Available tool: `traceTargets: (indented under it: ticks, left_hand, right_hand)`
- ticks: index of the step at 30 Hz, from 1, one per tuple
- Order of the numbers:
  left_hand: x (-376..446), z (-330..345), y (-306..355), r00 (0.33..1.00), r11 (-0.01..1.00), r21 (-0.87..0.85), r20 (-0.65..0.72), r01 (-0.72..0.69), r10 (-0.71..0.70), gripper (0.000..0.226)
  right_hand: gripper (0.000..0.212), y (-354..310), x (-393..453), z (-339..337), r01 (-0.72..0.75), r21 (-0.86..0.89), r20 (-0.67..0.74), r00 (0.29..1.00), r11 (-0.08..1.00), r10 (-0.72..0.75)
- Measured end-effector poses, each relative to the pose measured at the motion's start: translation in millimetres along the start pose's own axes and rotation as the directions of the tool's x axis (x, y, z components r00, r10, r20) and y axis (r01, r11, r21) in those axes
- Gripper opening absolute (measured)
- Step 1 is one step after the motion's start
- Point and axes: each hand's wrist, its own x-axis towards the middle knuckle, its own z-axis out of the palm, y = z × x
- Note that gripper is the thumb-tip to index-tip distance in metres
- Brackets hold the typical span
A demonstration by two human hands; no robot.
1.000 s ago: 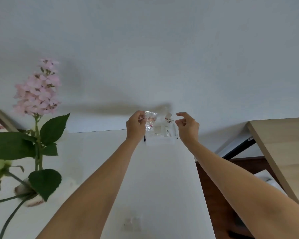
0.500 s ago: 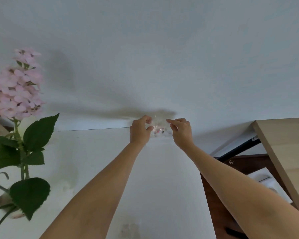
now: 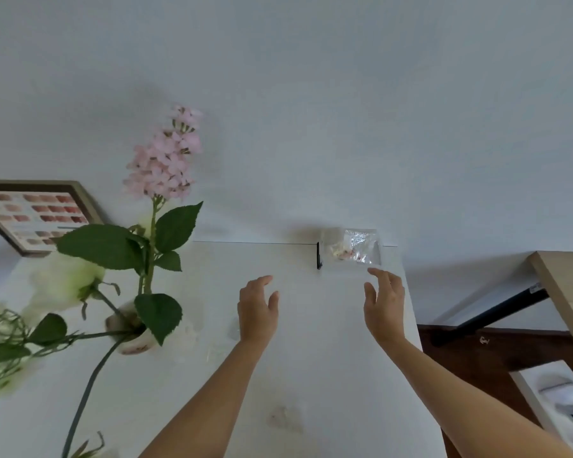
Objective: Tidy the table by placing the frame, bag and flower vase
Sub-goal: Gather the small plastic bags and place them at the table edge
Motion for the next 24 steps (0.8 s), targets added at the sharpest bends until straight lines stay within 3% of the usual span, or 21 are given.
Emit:
traceTargets:
  ticks: [5,8,12,16,24]
  left_hand:
    - [-61.6,-20.3,-48.0,0.992,0.981,0.153,-0.055,0.122,-0.115,0.041]
    - [-87.2,-25.5,-69.6,0.972,0.926,0.313,0.029,0.213,-0.234,0.052]
    - [-107.7,-30.2,-82.0,0.968,0.882,0.442,0.103,0.163,-0.23,0.052]
    - [-115.0,-37.5,-88.2,0.971,0.882,0.452,0.116,0.136,-0.21,0.045]
    - [-114.6,-47.9,-91.2,0.991,0.931,0.347,0.017,0.116,-0.13,0.03]
  right_hand:
    - [0.026,-7.2,-73.6,15.6,0.075,-0.009,0.206,0.976,0.997,-0.071]
    - [0.031,-9.9,-112.7,26.4,0.133,-0.054,0.414,0.905,0.99,-0.099]
    - [0.055,-15.0,-150.5,37.2,0.149,-0.096,0.601,0.797,0.984,-0.062]
    - [0.067,-17.5,-168.6,38.6,0.234,-0.191,0.65,0.758,0.953,-0.055]
    - [0.049,-25.6,-177.8,39.1,0.214,-0.262,0.621,0.784,0.941,-0.005]
